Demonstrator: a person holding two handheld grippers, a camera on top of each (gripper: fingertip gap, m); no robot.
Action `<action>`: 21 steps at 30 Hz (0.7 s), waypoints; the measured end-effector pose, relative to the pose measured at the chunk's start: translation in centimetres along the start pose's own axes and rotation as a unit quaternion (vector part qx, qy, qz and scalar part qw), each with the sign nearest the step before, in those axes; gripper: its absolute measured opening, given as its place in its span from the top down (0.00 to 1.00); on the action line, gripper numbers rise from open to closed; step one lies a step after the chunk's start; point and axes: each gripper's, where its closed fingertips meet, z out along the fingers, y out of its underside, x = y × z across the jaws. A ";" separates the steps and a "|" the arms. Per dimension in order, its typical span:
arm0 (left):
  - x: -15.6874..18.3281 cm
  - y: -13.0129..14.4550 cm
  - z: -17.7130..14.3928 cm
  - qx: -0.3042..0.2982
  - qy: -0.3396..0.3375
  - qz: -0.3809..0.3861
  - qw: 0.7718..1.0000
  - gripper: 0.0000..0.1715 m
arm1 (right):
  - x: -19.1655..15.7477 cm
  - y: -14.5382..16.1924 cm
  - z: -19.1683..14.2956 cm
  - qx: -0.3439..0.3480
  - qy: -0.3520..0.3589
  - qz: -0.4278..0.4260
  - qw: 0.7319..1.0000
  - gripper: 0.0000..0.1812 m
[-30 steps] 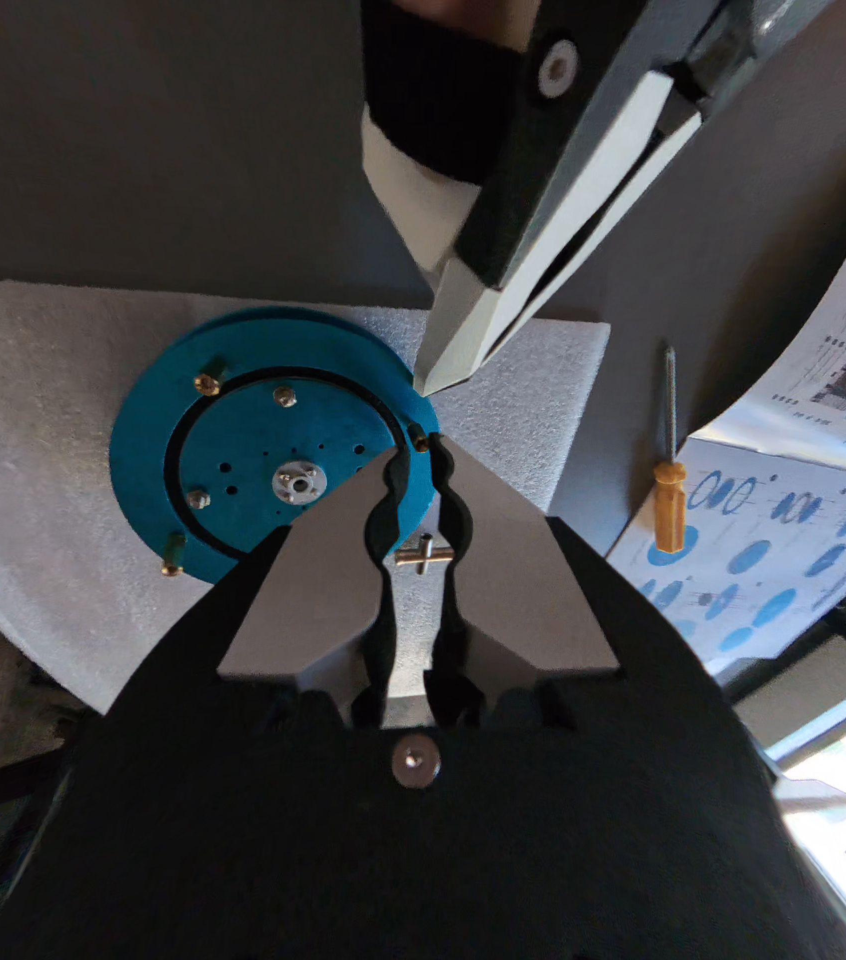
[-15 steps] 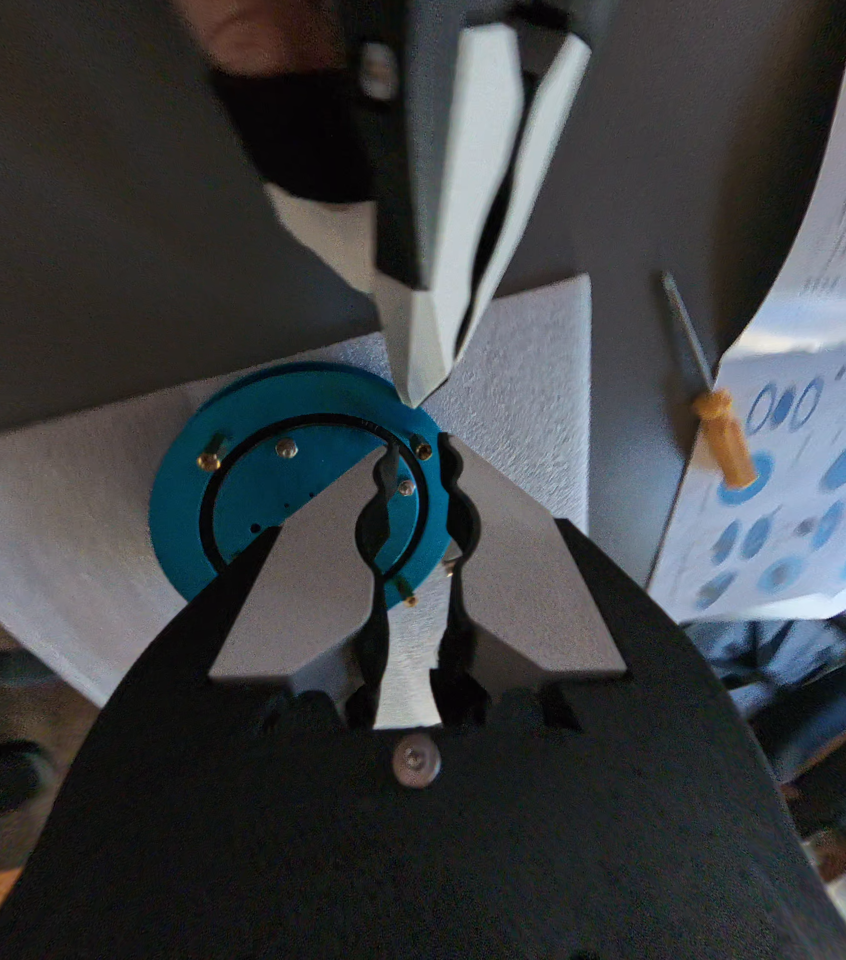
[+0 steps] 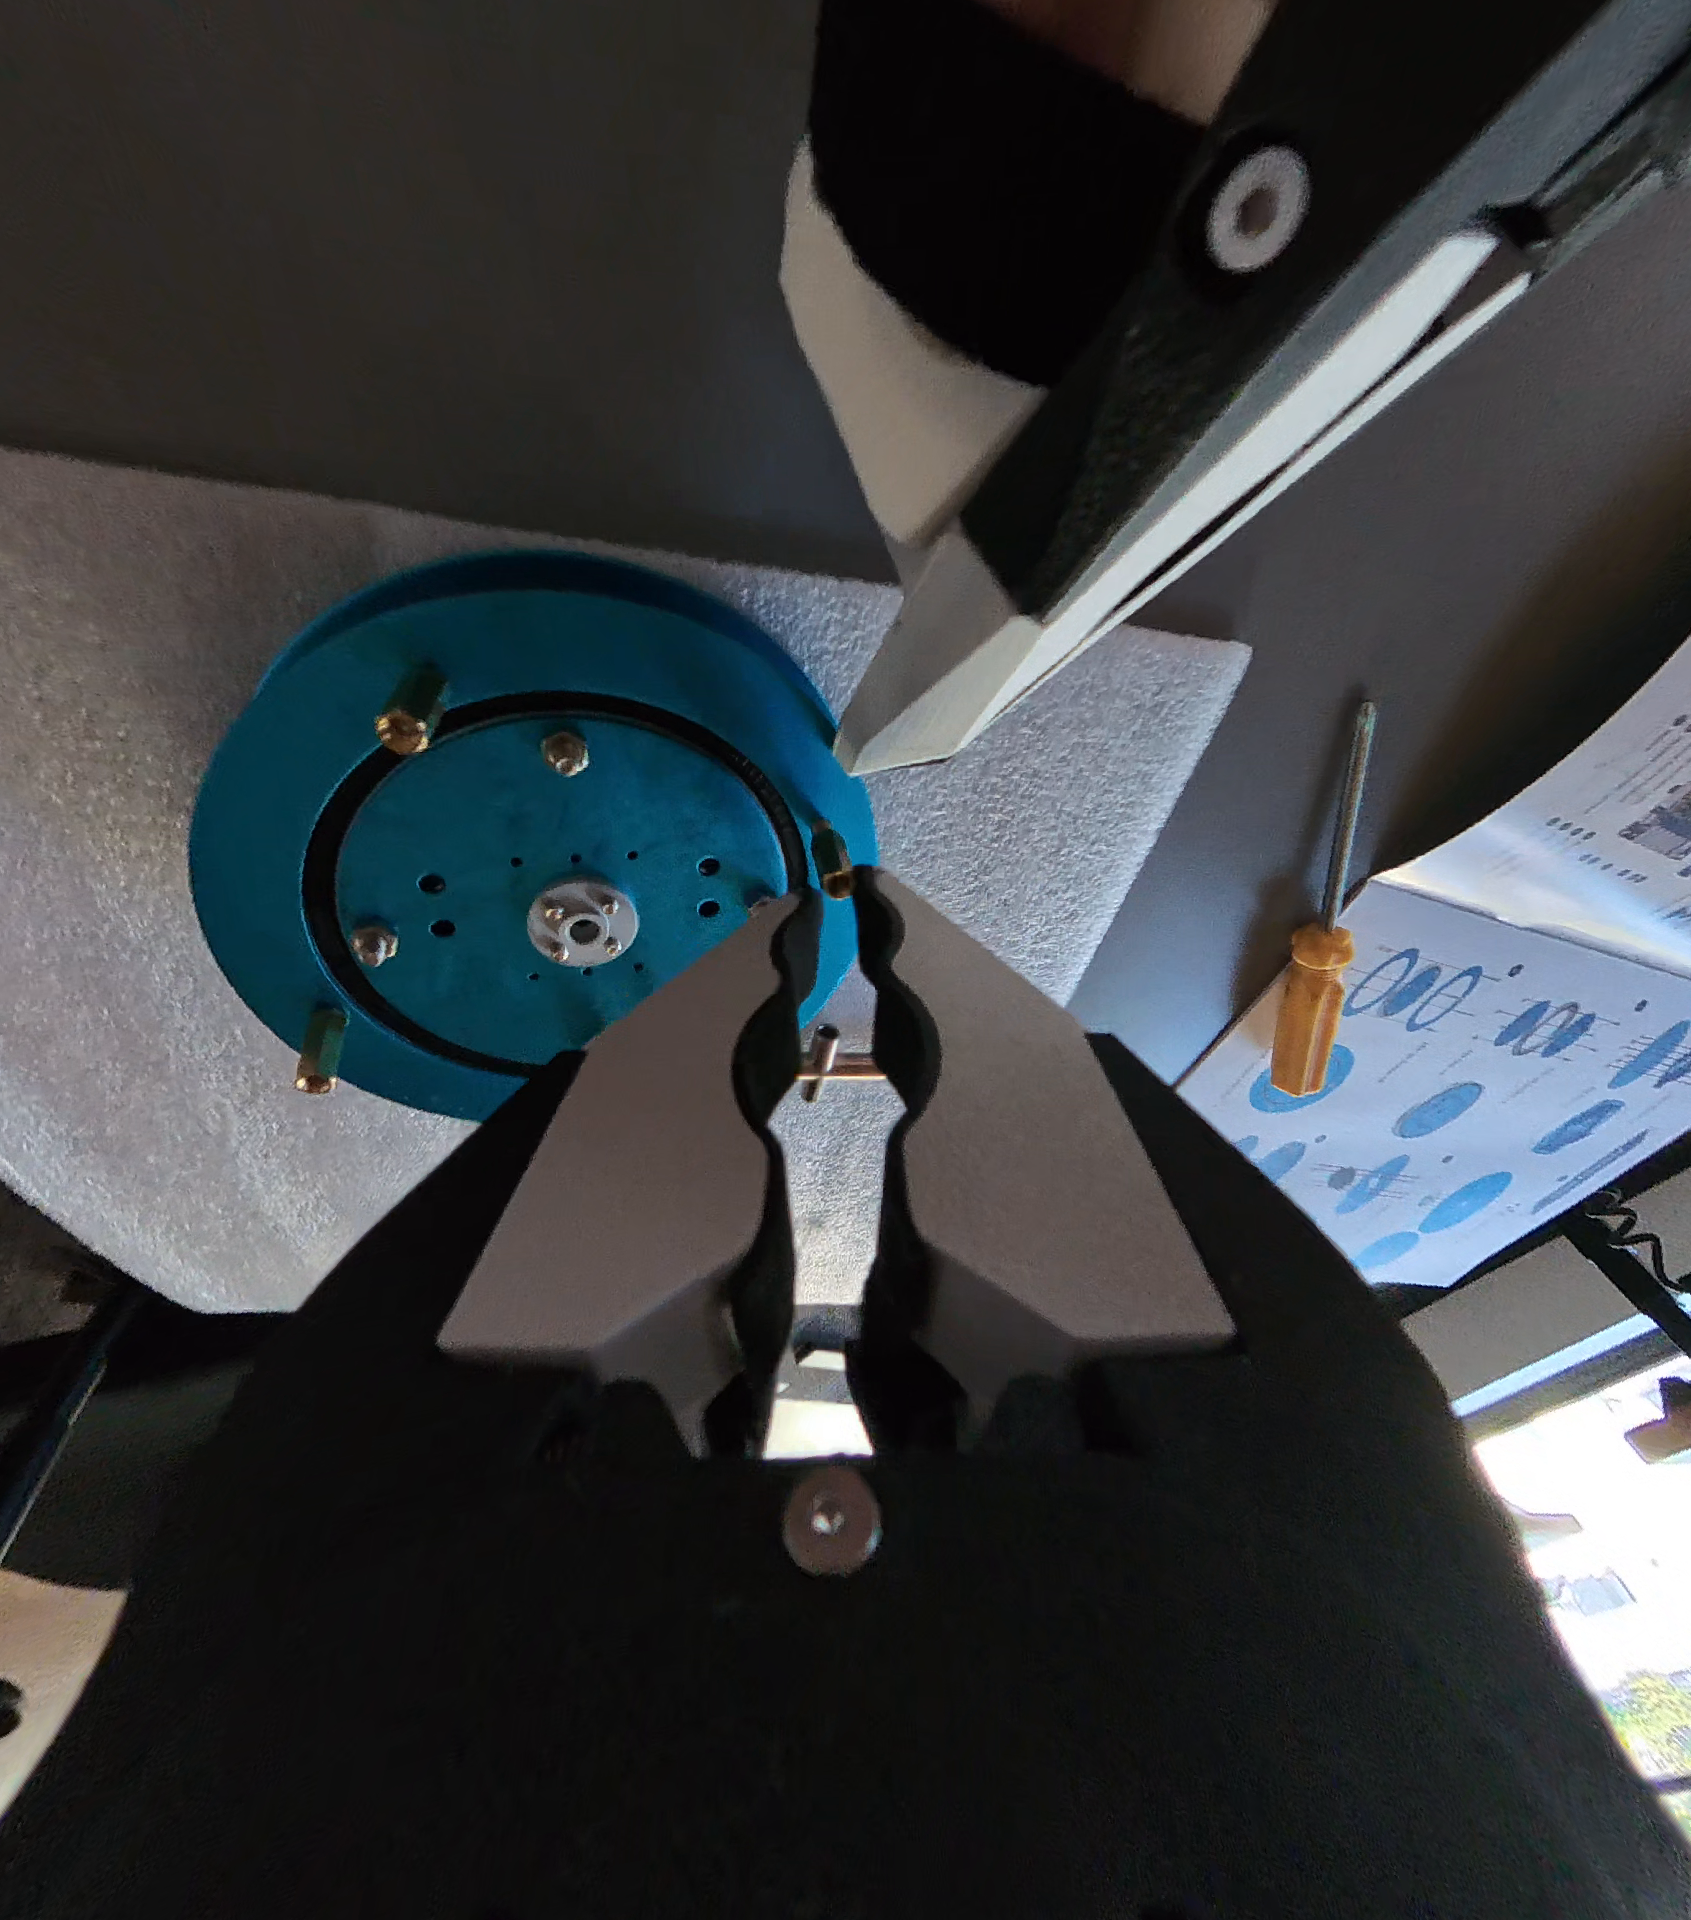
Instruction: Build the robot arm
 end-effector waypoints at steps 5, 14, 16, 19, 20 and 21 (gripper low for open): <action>0.1 0.1 0.1 -0.002 0.001 0.000 1.000 1.00 | -0.2 -0.3 0.0 0.029 -0.045 0.099 0.994 0.99; 0.1 0.1 0.1 -0.004 -0.001 0.002 1.000 1.00 | 0.3 0.0 -0.1 0.066 -0.075 0.259 0.961 0.95; 0.1 0.1 0.1 -0.004 0.000 0.001 1.000 1.00 | 0.6 -0.4 -0.2 0.088 -0.036 0.160 0.983 0.92; 0.1 0.1 0.1 -0.003 0.001 0.000 1.000 1.00 | 0.0 -0.6 -0.1 0.092 -0.018 0.070 0.993 0.95; 0.0 0.1 0.1 -0.004 0.001 0.000 1.000 1.00 | 0.0 -0.6 0.0 0.089 -0.016 0.067 0.994 0.97; 0.0 0.2 0.1 -0.005 0.001 0.000 1.000 1.00 | -0.1 -0.8 0.0 0.095 -0.021 0.073 0.993 0.97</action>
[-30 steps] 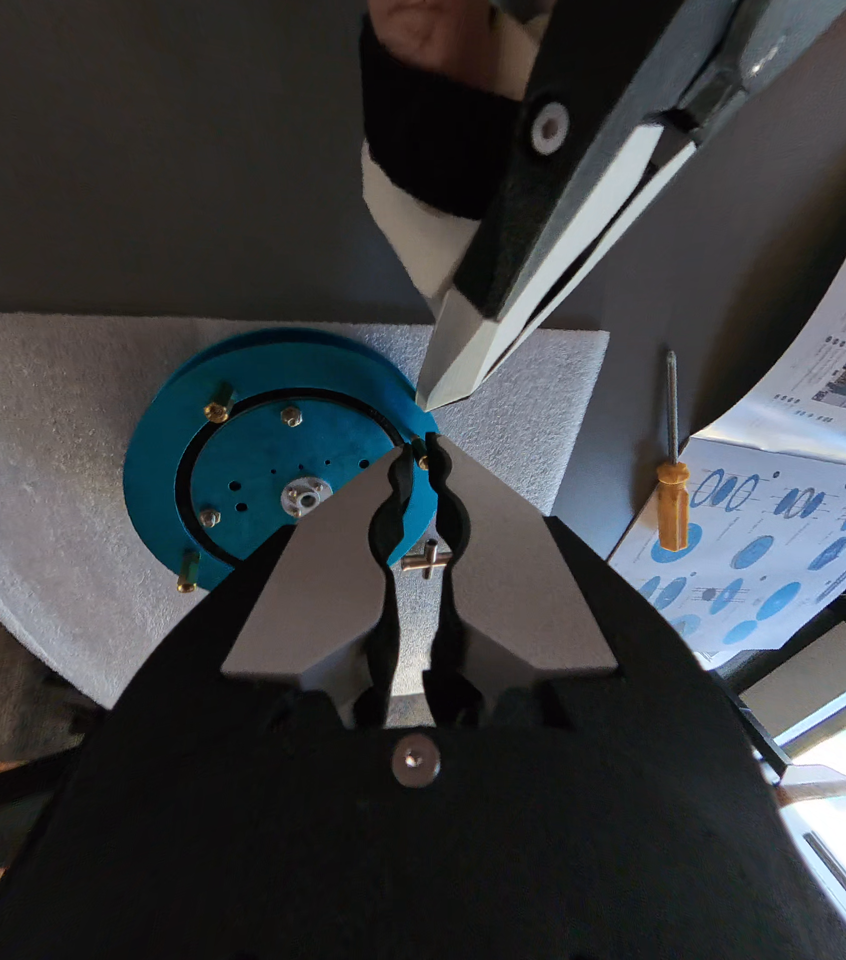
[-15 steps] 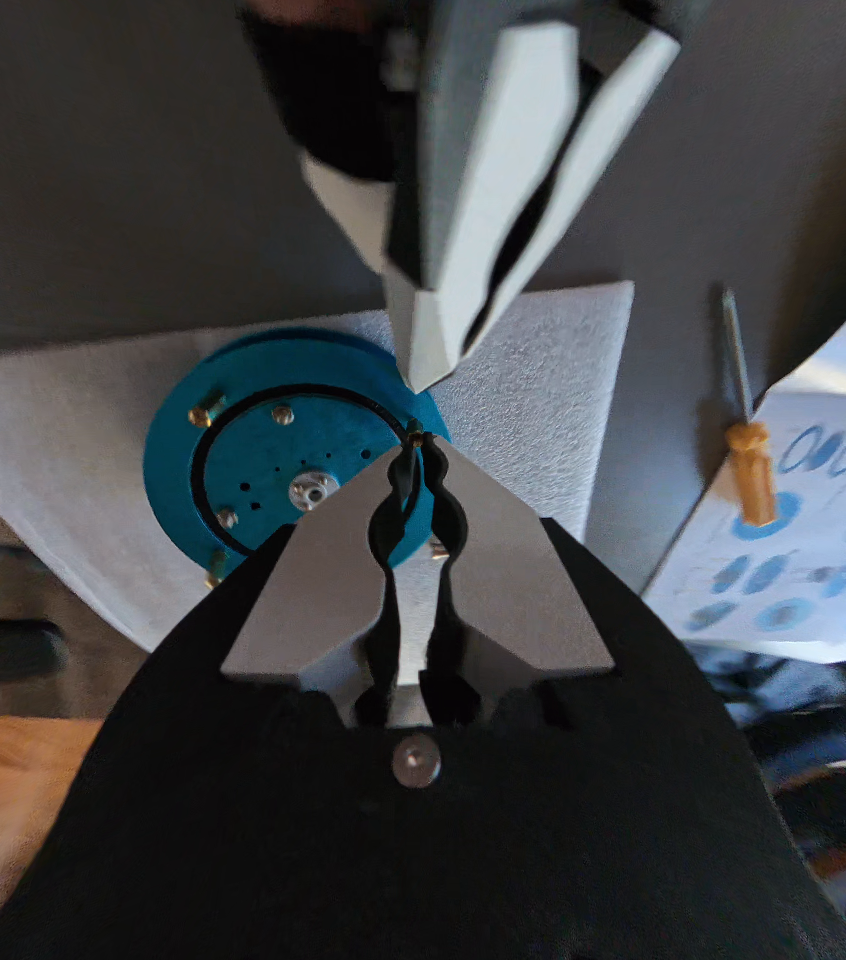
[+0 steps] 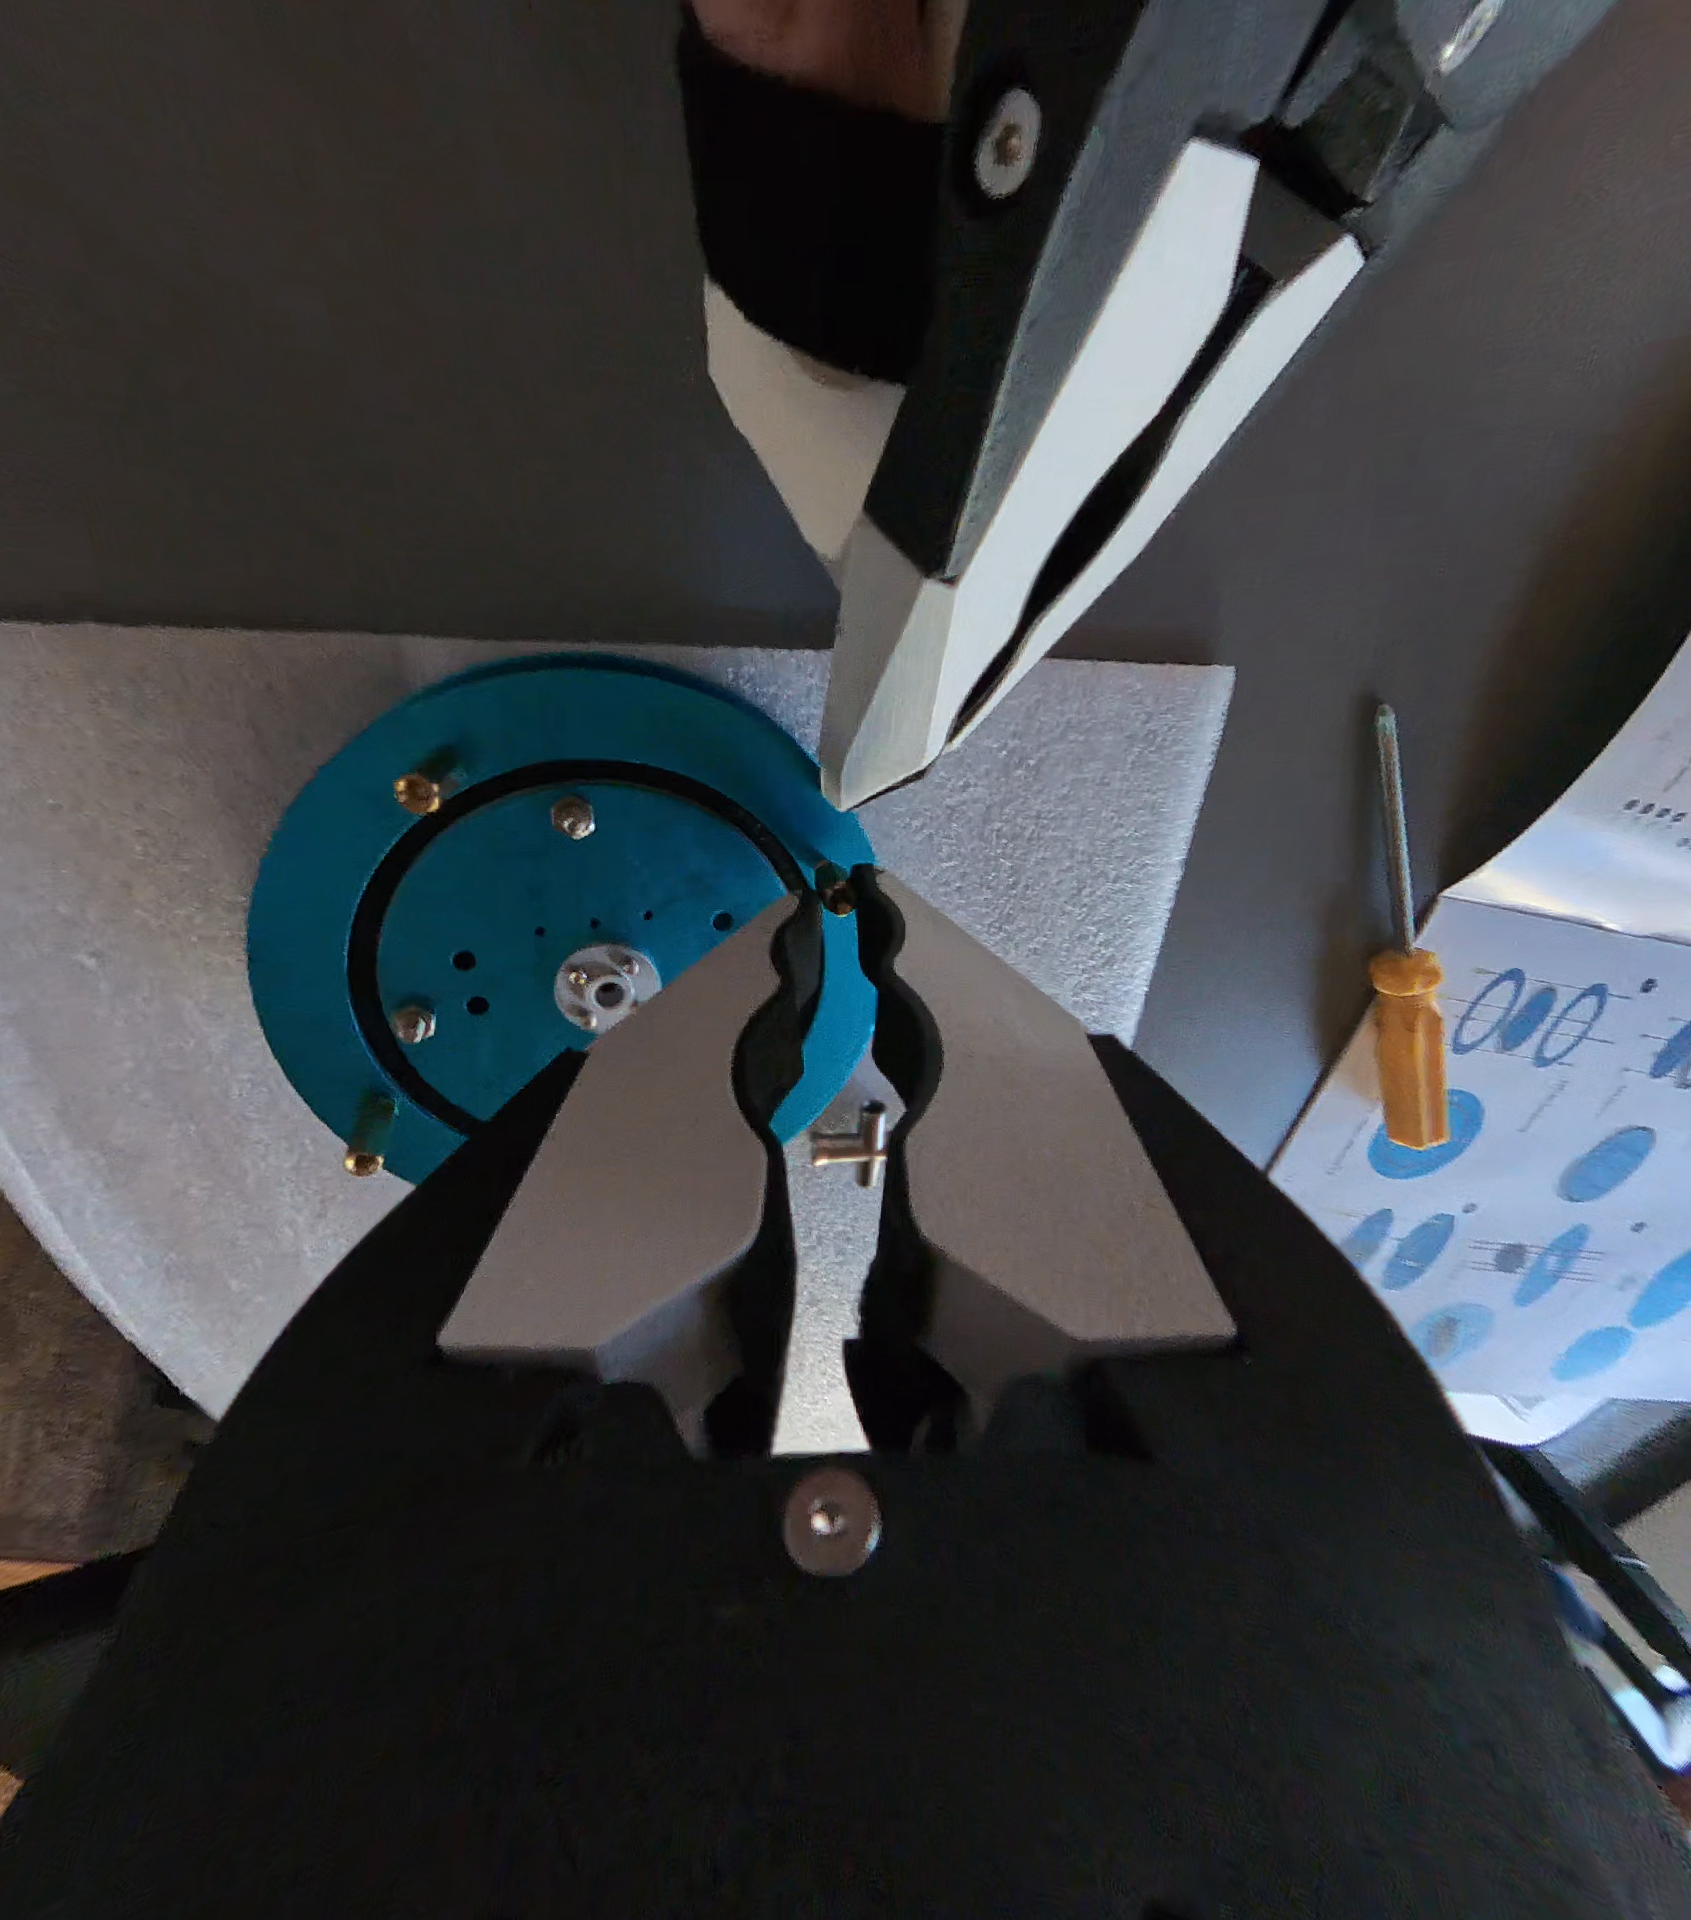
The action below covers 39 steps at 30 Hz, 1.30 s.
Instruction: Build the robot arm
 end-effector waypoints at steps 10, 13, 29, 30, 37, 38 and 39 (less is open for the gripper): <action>-0.1 0.0 0.1 0.001 -0.005 0.001 1.000 1.00 | 0.2 0.2 0.1 0.023 0.001 0.275 0.961 0.97; 0.2 -0.1 0.0 0.003 -0.005 0.013 1.000 1.00 | 0.7 -0.1 -0.5 0.055 0.030 0.217 0.974 0.94; 0.7 -0.1 -0.2 0.014 0.021 0.017 1.000 1.00 | -1.6 0.7 -13.0 0.626 0.078 0.304 0.714 0.78; 0.7 -0.1 -0.2 0.015 0.023 0.015 1.000 1.00 | -1.2 0.9 -11.1 0.579 0.099 0.310 0.748 0.78; 0.5 -0.1 0.0 0.013 0.021 0.014 1.000 1.00 | 0.4 0.0 -5.3 0.415 0.169 0.263 0.855 0.85; 0.5 -0.2 0.1 0.013 0.019 0.015 1.000 1.00 | 0.3 -0.2 -4.6 0.405 0.149 0.262 0.863 0.87; 0.5 -0.2 0.1 0.013 0.018 0.017 1.000 1.00 | 0.4 -0.2 -4.1 0.394 0.136 0.267 0.869 0.87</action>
